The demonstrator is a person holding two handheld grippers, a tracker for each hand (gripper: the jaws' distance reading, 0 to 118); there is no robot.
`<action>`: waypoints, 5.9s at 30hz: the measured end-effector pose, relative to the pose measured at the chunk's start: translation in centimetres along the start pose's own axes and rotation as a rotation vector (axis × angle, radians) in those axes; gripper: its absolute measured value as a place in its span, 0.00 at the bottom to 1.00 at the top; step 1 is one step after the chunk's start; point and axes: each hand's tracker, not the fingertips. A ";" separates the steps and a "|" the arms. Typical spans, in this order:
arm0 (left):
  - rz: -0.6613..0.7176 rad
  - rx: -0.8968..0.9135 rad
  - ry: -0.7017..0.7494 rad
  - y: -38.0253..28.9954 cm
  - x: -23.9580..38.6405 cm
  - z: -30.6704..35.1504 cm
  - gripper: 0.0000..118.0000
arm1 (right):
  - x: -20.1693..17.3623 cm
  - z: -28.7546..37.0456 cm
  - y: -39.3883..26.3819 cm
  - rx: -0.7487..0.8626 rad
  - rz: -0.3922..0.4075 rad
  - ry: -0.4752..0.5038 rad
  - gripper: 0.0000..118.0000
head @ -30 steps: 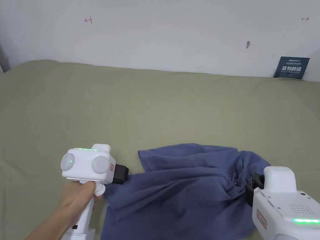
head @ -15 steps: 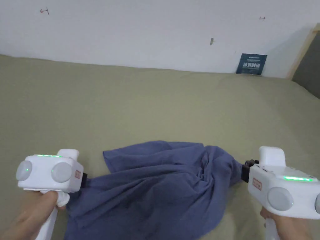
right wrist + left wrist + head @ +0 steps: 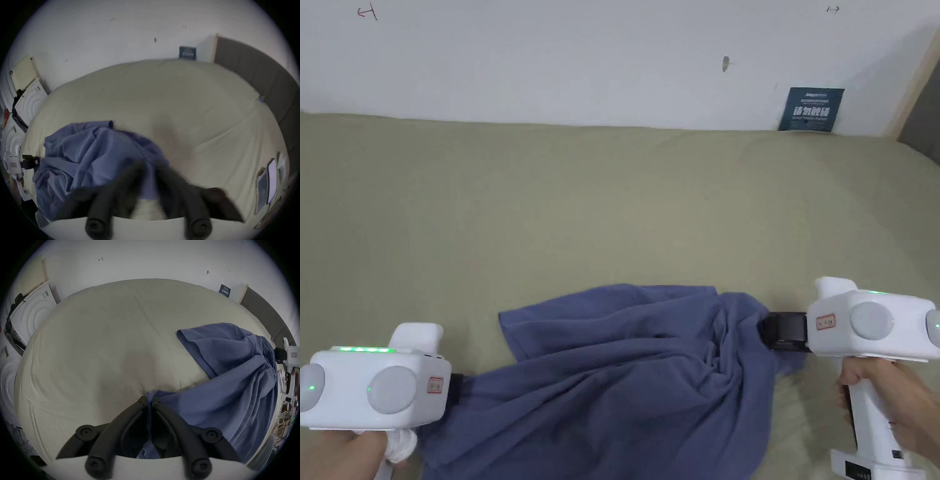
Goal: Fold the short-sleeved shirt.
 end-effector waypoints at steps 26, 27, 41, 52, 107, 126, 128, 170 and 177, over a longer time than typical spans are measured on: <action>0.065 0.266 0.054 3.8 -6.2 17.4 0.03 | -1.3 20.0 2.1 0.303 0.205 -0.031 0.08; 0.071 0.277 0.057 4.2 -6.6 18.6 0.03 | -1.4 21.1 2.3 0.318 0.197 -0.029 0.08; 0.096 0.474 0.151 12.5 -6.0 27.8 0.03 | -2.3 27.7 10.3 0.482 0.163 -0.093 0.08; 0.111 0.590 0.272 23.0 -4.0 27.6 0.03 | -4.0 26.3 20.2 0.565 0.150 -0.149 0.08; 0.092 0.145 0.119 -12.1 -5.2 11.2 0.07 | 2.5 14.5 -17.8 0.118 0.066 -0.090 0.09; 0.080 0.347 0.100 -15.1 -4.9 13.7 0.00 | -11.8 20.7 -20.9 0.484 0.184 0.048 0.00; 0.060 0.398 0.137 -15.7 -4.7 14.8 0.00 | -12.8 20.4 -21.3 0.493 0.196 0.048 0.00; 0.090 0.077 -0.050 -13.7 -7.0 10.1 0.06 | -11.4 10.3 -8.2 0.267 0.289 0.079 0.00; 0.135 0.102 -0.075 -13.4 -7.3 10.4 0.06 | -9.6 2.9 0.7 0.128 0.311 0.064 0.00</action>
